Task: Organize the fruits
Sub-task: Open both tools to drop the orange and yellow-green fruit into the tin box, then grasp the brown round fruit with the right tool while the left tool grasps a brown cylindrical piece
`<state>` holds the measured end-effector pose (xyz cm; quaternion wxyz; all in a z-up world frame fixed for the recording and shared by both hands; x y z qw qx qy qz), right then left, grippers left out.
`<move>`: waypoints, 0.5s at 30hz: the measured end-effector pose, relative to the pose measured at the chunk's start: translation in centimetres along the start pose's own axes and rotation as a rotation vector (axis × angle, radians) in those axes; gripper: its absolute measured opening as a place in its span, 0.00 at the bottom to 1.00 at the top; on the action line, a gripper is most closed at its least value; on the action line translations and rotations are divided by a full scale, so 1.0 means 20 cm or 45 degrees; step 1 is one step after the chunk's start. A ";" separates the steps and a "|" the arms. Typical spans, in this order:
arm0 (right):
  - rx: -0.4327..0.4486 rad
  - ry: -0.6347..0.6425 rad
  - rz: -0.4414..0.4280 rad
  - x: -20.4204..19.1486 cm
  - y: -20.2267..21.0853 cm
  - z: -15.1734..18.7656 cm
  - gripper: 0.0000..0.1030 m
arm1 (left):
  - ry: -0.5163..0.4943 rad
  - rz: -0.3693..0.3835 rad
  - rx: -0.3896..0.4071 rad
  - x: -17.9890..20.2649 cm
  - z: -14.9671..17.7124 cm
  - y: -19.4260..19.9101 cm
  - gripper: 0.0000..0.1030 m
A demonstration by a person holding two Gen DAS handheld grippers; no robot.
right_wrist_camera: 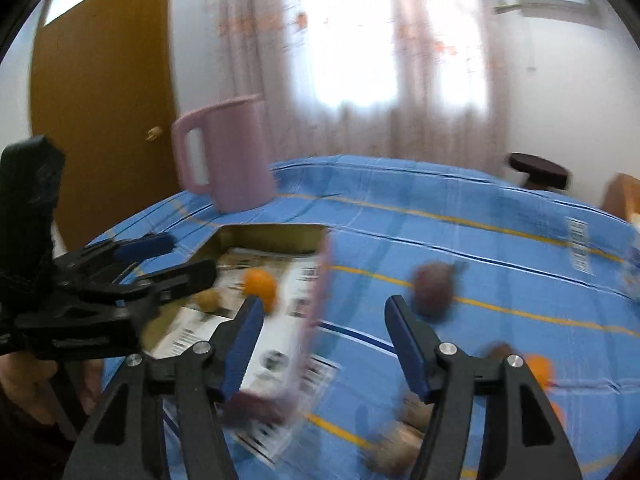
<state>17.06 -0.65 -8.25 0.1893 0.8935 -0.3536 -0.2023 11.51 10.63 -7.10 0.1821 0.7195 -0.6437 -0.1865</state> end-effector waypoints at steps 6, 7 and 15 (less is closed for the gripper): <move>0.071 -0.131 0.302 0.41 0.30 0.09 0.63 | -0.114 0.168 -0.009 0.37 0.04 0.01 0.85; 0.068 -0.158 0.324 0.45 0.33 0.11 0.63 | -0.125 0.181 -0.014 0.40 0.04 0.01 0.85; -0.032 -0.257 0.355 0.63 0.35 0.27 0.63 | -0.241 0.297 -0.075 0.70 0.09 -0.04 0.82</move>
Point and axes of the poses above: each gripper's, at about its wrist camera, not at the fingertips, and y roughly against the way its jaws point, x to its right, z to its underside, the point moved 8 cm from there along -y, roughly the way its jaws point, and after that the axes turned 9 degrees about -y, right-handed, at the moved point
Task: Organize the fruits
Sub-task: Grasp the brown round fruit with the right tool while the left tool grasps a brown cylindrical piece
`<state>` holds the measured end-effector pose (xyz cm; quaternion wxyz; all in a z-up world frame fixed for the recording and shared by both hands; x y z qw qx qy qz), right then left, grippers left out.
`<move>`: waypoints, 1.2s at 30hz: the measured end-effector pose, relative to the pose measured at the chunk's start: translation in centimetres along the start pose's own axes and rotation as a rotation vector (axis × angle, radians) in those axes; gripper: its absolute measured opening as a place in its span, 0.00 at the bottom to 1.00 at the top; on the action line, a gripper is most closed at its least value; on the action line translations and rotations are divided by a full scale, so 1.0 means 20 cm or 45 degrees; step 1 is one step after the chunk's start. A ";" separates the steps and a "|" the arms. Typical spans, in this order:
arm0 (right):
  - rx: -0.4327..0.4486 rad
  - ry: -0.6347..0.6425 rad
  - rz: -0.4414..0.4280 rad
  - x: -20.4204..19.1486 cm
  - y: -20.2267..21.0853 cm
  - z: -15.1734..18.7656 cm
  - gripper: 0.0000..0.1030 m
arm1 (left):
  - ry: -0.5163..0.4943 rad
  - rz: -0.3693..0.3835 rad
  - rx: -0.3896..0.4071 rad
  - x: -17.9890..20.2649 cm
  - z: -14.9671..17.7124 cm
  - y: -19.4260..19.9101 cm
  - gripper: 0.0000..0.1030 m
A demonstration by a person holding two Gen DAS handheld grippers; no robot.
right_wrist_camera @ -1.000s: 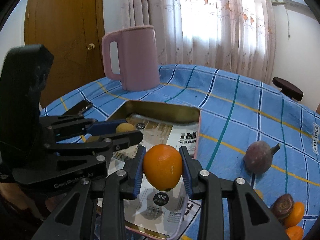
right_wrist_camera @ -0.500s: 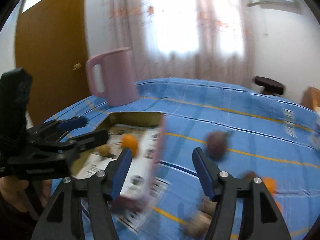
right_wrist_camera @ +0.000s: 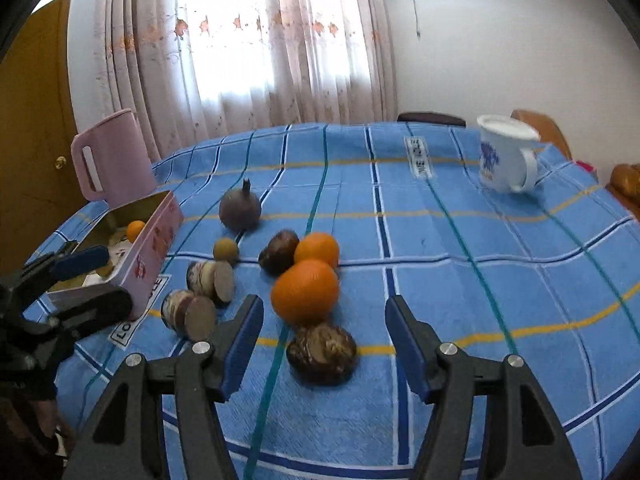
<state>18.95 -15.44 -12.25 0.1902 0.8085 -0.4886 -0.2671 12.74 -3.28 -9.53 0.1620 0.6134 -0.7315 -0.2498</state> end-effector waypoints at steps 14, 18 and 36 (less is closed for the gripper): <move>-0.168 0.030 -0.015 -0.02 -0.09 0.08 0.48 | 0.002 0.119 -0.163 0.12 0.07 -0.19 0.59; -0.204 0.049 -0.003 -0.03 -0.12 0.09 0.48 | 0.002 0.116 -0.185 0.12 0.07 -0.22 0.55; -0.144 0.112 -0.131 -0.10 -0.07 0.09 0.40 | 0.008 0.162 -0.116 0.12 0.07 -0.18 0.34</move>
Point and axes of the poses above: each gripper's, at about its wrist camera, not at the fingertips, and y roughly against the way its jaws point, x to its right, z to its underside, the point moved 8 cm from there along -y, roughly the way its jaws point, and after that the axes turned 9 degrees about -y, right-handed, at the moved point
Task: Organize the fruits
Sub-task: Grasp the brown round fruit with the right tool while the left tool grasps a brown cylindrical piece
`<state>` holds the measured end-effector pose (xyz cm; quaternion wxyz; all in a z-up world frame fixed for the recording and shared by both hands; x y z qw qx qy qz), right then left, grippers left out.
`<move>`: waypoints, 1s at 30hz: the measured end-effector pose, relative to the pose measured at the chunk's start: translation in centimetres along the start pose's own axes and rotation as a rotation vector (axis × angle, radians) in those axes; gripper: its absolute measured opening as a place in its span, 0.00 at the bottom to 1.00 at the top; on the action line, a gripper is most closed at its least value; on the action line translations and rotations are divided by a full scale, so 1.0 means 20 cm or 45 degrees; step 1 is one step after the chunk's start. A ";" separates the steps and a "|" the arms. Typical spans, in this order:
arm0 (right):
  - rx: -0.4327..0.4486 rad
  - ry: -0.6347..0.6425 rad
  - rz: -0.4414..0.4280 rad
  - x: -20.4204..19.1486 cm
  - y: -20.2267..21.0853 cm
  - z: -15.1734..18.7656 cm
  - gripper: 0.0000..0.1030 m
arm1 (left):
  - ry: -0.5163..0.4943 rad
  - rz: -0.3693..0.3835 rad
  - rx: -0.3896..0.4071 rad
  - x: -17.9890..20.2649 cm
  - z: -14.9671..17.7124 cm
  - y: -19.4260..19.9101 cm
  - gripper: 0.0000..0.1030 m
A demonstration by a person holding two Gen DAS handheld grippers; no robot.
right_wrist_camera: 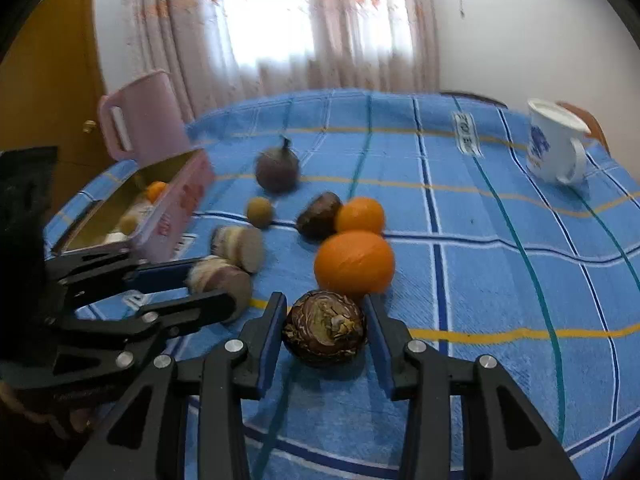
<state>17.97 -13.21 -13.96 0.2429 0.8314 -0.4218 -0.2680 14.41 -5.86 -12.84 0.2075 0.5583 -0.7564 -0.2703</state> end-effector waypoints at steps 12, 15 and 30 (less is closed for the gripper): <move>0.110 0.025 -0.049 -0.03 0.08 -0.02 0.40 | -0.037 -0.006 0.020 0.02 0.01 0.02 0.32; 0.110 0.021 -0.053 -0.03 0.08 -0.02 0.40 | -0.045 -0.007 -0.024 0.02 0.02 0.00 0.33; 0.200 0.028 -0.092 -0.04 0.14 -0.03 0.40 | 0.000 0.007 0.069 0.01 0.01 0.07 0.32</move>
Point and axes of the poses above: each gripper's, at about its wrist camera, not at the fingertips, and y roughly against the way its jaws point, x to its right, z to its underside, the point moved 8 cm from there along -y, roughly the way its jaws point, and after that the axes turned 9 degrees about -y, right-handed, at the moved point
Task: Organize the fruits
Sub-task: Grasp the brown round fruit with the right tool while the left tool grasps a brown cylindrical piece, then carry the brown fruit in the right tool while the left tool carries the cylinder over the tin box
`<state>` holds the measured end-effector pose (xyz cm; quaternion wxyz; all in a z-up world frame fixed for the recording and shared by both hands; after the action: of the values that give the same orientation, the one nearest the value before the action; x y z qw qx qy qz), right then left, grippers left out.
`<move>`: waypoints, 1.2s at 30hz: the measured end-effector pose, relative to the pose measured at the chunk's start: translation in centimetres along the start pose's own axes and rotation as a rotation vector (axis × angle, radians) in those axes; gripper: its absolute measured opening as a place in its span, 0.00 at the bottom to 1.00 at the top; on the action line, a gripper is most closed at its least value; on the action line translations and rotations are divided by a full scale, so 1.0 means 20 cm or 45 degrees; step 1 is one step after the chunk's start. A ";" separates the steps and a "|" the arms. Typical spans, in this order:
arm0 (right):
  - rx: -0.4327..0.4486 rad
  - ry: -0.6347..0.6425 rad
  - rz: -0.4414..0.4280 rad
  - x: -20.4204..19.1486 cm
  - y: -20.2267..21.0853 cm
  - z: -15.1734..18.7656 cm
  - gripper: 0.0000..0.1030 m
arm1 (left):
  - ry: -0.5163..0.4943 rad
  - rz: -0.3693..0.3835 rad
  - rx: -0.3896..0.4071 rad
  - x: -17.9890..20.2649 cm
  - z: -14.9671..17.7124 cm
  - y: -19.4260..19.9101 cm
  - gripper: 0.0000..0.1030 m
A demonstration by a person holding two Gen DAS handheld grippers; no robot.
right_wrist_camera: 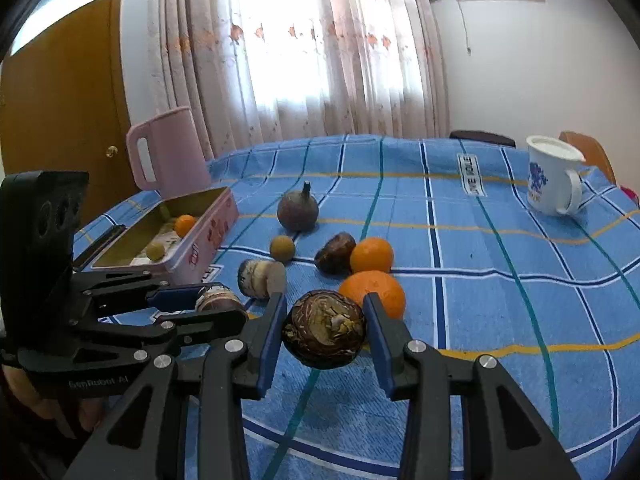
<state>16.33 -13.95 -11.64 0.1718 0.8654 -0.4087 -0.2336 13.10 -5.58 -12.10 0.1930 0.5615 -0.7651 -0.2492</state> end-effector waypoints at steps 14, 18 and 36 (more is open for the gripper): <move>0.112 0.050 -0.015 -0.04 0.06 -0.02 0.40 | -0.052 -0.137 0.120 -0.01 -0.04 0.08 0.32; 0.140 0.052 -0.016 -0.04 0.08 -0.02 0.40 | -0.055 -0.160 0.137 -0.02 -0.05 0.10 0.32; 0.230 0.073 0.030 -0.04 0.14 -0.03 0.40 | -0.077 -0.254 0.226 -0.07 -0.10 0.20 0.32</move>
<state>14.49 -14.84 -9.49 0.1073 0.8788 -0.4332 -0.1690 11.60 -3.66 -8.01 0.0938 0.6419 -0.7300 -0.2151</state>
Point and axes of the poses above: each gripper's, at about its wrist camera, not at the fingertips, and y roughly against the way its jaws point, x to its right, z to its underside, the point moved 8 cm from there along -y, roughly the way its jaws point, and after that the axes turned 9 degrees about -y, right-handed, at the moved point
